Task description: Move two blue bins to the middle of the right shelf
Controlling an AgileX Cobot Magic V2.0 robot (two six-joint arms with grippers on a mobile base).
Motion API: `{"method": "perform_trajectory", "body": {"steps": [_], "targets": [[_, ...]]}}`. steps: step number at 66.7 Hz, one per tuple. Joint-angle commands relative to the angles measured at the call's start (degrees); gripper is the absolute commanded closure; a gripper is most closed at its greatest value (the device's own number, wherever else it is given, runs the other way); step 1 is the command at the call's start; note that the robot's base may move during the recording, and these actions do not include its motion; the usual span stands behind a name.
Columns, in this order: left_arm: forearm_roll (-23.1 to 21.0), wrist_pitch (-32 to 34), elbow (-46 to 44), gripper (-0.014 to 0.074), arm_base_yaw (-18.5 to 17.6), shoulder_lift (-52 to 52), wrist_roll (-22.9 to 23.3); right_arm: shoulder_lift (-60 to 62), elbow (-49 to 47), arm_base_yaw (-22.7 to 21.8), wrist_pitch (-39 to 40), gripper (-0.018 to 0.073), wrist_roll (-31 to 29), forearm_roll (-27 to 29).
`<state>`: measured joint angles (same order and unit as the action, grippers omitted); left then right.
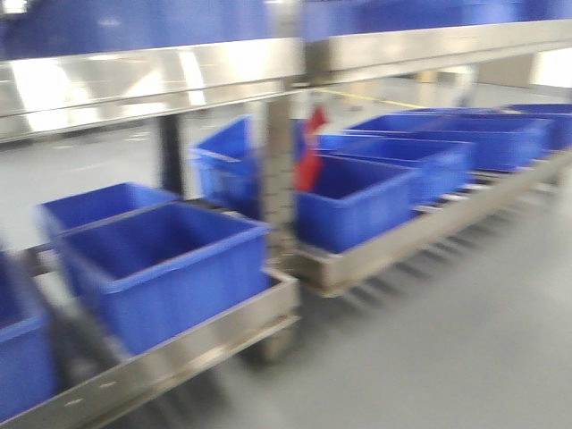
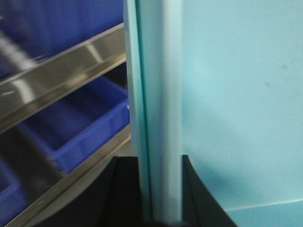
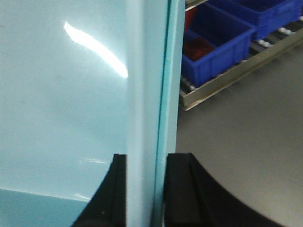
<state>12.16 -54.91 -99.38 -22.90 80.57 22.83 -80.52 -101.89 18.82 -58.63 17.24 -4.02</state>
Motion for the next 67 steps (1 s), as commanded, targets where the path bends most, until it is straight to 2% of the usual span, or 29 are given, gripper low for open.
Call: {"method": "perform_trajectory", "body": {"steps": [1, 67], "targets": [[-1.0, 5.2, -0.9, 0.0707, -0.3, -0.6, -0.2, 1.2, -1.1, 0.2, 6.4, 0.0725, -0.5, 2.3], [-0.9, 5.3, -0.9, 0.0707, -0.3, -0.6, -0.2, 1.2, -1.1, 0.2, 6.4, 0.0725, -0.5, 2.3]]}}
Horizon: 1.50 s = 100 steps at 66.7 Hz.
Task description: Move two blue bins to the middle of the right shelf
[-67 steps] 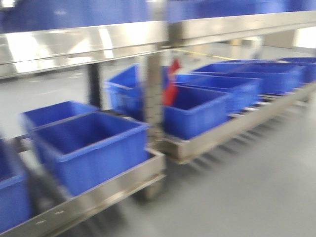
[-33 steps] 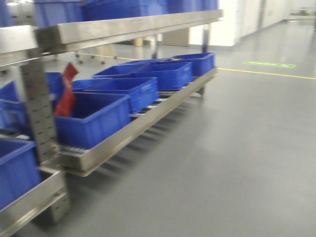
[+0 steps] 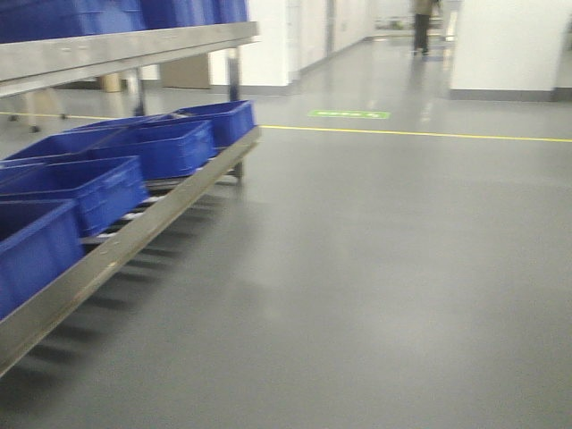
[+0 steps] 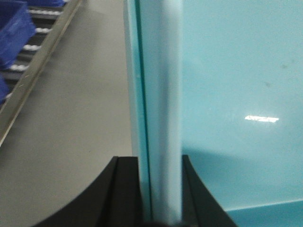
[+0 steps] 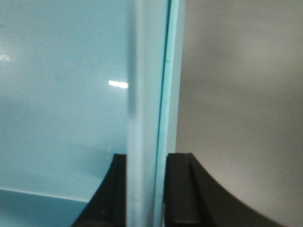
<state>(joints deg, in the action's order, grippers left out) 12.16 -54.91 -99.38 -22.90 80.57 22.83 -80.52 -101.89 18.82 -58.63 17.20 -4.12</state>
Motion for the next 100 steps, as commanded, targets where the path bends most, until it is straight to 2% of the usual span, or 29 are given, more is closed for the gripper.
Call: {"method": "perform_trajectory", "body": {"steps": [1, 100], "targets": [[-0.9, 5.3, -0.9, 0.0707, -0.3, -0.6, -0.2, 1.2, -1.1, 0.2, 6.4, 0.0725, -0.4, 2.4], [-0.9, 5.4, -0.9, 0.0707, -0.3, -0.6, -0.2, 1.2, -1.1, 0.2, 6.4, 0.0725, -0.4, 2.8]]}}
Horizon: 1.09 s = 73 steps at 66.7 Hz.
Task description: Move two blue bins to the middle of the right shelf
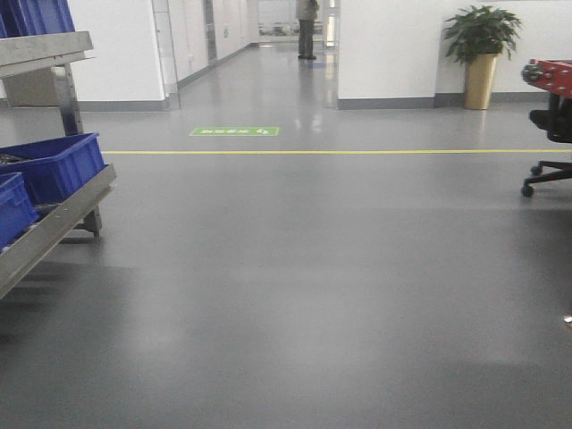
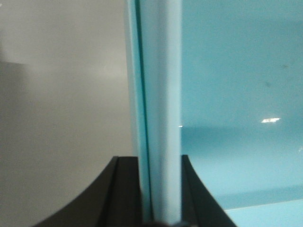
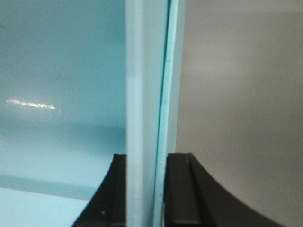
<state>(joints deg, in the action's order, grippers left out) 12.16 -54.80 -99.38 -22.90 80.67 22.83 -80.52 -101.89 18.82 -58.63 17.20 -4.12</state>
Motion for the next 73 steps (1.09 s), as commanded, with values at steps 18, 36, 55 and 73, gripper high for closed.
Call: {"method": "perform_trajectory", "body": {"steps": [18, 36, 55, 73], "targets": [[-0.9, 5.3, -0.9, 0.0707, -0.3, -0.7, -0.2, 1.2, -1.1, 0.2, 6.4, 0.0725, -0.4, 2.8], [-0.9, 5.3, -0.9, 0.0707, -0.3, -0.7, -0.2, 1.2, -1.1, 0.2, 6.4, 0.0725, -0.4, 2.8], [-0.9, 5.3, -0.9, 0.0707, -0.3, -0.7, -0.2, 1.2, -1.1, 0.2, 6.4, 0.0725, -0.4, 2.8], [-0.9, 5.3, -0.9, 0.0707, -0.3, -0.7, -0.2, 1.2, -1.1, 0.2, 6.4, 0.0725, -0.4, 2.8]]}}
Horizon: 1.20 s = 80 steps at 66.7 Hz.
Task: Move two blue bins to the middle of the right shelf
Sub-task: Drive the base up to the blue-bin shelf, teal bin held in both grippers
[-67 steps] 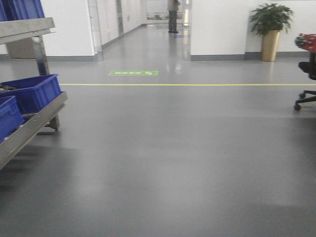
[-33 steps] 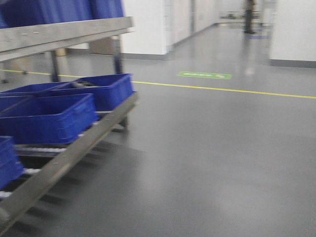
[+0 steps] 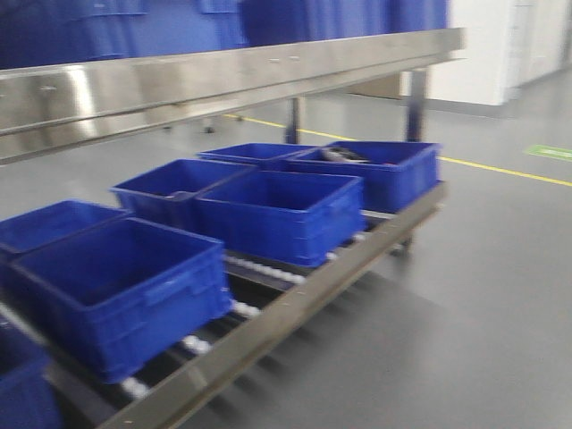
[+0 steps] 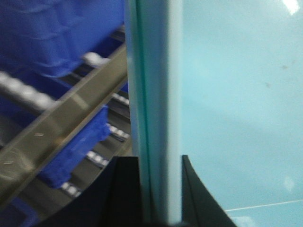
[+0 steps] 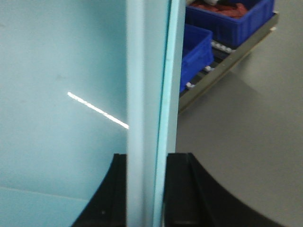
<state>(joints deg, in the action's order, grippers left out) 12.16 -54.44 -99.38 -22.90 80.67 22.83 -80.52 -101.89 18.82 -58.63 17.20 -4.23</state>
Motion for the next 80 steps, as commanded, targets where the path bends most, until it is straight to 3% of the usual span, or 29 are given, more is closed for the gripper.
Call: {"method": "perform_trajectory", "body": {"steps": [1, 80], "targets": [[-0.9, 4.9, -0.9, 0.0707, -0.3, -0.7, -0.2, 1.2, -1.1, 0.2, 6.4, 0.0725, -0.4, 2.9], [-0.9, 4.9, -0.9, 0.0707, -0.3, -0.7, -0.2, 1.2, -1.1, 0.2, 6.4, 0.0725, -0.4, 2.9]]}}
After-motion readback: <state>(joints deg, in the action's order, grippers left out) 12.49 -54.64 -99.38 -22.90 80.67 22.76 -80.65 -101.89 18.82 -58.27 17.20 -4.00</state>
